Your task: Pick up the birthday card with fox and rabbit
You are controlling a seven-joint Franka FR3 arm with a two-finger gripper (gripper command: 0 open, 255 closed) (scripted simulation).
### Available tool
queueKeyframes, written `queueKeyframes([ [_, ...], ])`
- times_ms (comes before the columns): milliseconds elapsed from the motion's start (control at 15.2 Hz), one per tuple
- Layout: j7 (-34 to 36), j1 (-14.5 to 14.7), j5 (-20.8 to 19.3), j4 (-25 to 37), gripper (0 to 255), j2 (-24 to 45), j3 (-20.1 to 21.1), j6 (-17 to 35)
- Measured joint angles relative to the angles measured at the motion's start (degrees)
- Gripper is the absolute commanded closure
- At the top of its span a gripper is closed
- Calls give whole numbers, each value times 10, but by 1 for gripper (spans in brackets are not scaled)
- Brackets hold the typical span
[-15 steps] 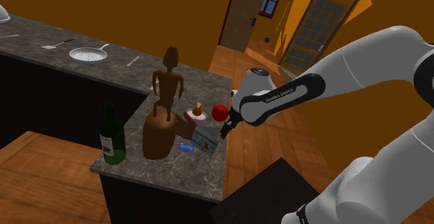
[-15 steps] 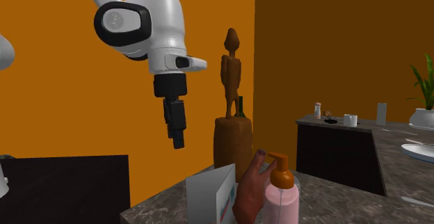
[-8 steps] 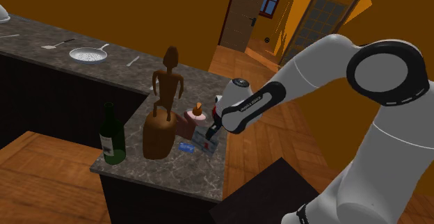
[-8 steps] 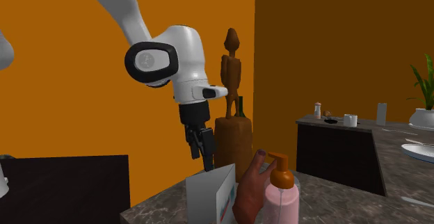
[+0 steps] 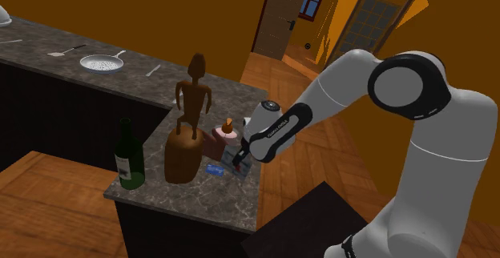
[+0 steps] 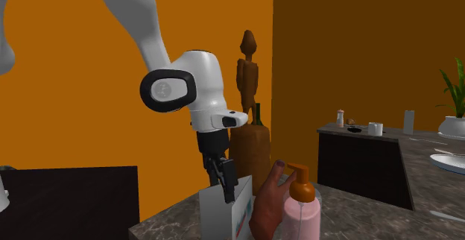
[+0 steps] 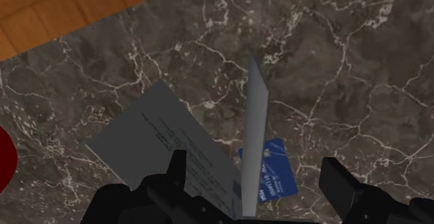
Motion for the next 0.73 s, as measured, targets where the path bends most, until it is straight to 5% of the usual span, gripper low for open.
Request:
queueKeyframes([
  [66,0,0,0,2,0,8,0,5],
  [132,0,0,0,3,255,11,0,8],
  [726,1,1,0,3,255,15,0,12],
])
